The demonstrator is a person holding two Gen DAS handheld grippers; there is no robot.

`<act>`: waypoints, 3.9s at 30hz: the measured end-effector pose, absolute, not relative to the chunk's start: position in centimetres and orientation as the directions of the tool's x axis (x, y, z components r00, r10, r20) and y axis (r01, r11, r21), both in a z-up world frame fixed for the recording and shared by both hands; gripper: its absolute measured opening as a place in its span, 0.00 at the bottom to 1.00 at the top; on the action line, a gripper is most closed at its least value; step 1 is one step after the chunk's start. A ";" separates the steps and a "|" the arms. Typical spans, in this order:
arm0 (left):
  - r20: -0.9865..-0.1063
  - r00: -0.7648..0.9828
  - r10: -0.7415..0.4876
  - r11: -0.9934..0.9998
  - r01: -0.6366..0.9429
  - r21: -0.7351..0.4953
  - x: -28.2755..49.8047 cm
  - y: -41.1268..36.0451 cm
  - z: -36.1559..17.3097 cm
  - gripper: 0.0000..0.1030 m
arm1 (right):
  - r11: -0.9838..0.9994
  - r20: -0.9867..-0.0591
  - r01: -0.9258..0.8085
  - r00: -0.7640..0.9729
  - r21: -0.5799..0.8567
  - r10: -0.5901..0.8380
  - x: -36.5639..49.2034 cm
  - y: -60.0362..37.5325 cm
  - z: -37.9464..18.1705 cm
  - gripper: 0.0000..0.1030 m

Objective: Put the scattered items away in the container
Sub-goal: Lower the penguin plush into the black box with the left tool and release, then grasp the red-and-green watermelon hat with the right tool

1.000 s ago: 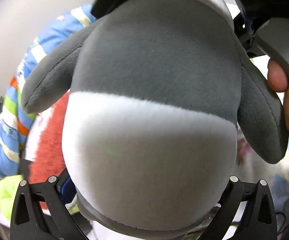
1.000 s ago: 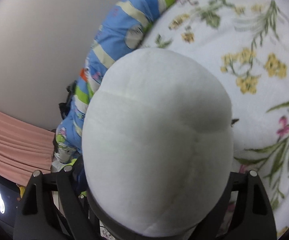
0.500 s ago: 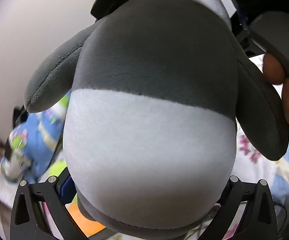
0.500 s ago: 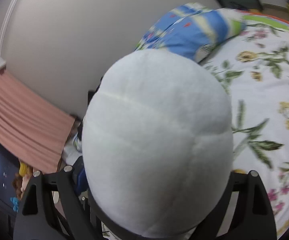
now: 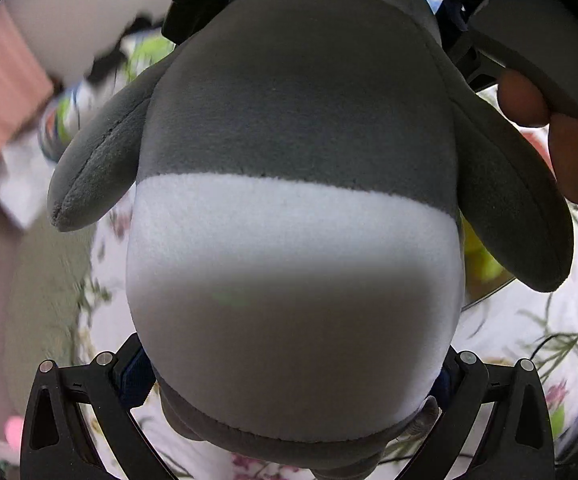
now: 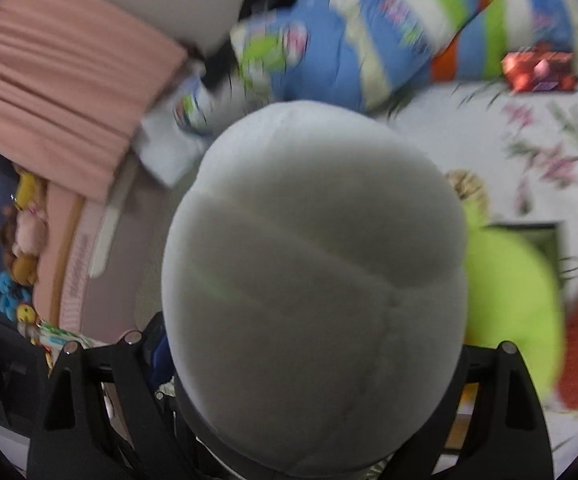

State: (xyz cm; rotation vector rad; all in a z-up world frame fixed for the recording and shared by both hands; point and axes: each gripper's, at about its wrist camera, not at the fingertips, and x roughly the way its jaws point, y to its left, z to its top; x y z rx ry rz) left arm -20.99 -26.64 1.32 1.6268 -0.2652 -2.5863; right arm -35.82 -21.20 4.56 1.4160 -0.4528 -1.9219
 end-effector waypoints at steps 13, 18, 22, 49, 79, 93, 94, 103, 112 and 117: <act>-0.894 -0.428 -0.129 -0.990 0.002 0.141 -21.8 -31.3 -0.1 1.00 | -0.714 -0.736 0.212 0.037 0.667 -0.676 -41.3 -27.4 -1.8 0.88; -0.903 -0.407 -0.136 -0.983 -0.055 0.173 -19.3 -31.9 -1.1 1.00 | -0.789 -0.803 0.170 0.024 0.591 -0.596 -42.8 -27.8 -3.3 0.88; -0.909 -0.397 -0.129 -0.989 -0.020 0.149 -18.4 -32.7 -0.9 1.00 | -0.780 -0.794 0.160 0.066 0.606 -0.604 -43.2 -27.6 -3.2 0.92; -0.686 -0.622 0.378 -0.887 -0.030 -0.461 -17.3 -30.2 10.7 1.00 | -0.679 -0.647 0.325 -0.217 0.658 -0.731 -34.3 -9.6 10.5 1.00; -0.952 -0.270 0.144 -0.818 -0.574 0.039 -28.8 -0.2 -4.9 1.00 | -0.417 -0.492 -0.268 -0.373 0.869 -0.786 -33.3 18.1 -14.3 1.00; -0.853 -0.470 -0.228 -0.720 -0.509 0.472 -31.6 2.0 -9.4 1.00 | -0.356 -0.443 -0.280 -0.379 0.892 -0.812 -35.7 16.7 -17.2 1.00; -0.860 -0.455 -0.231 -0.719 -0.516 0.466 -31.8 2.0 -9.9 1.00 | -0.354 -0.440 -0.275 -0.381 0.894 -0.813 -35.9 16.6 -17.1 1.00; -0.870 -0.402 -0.285 -0.744 -0.480 0.465 -33.7 2.0 -13.5 1.00 | -0.419 -0.474 -0.222 -0.375 0.880 -0.797 -38.1 14.0 -17.2 1.00; -0.882 -0.438 -0.173 -0.847 -0.390 0.360 -34.0 1.3 -12.5 1.00 | -0.343 -0.417 -0.245 -0.395 0.907 -0.819 -38.8 12.9 -18.7 0.82; -0.871 -0.484 -0.082 -0.865 -0.399 0.303 -32.9 1.8 -9.1 0.98 | -0.371 -0.416 -0.190 -0.481 0.909 -0.771 -37.2 13.6 -16.2 0.78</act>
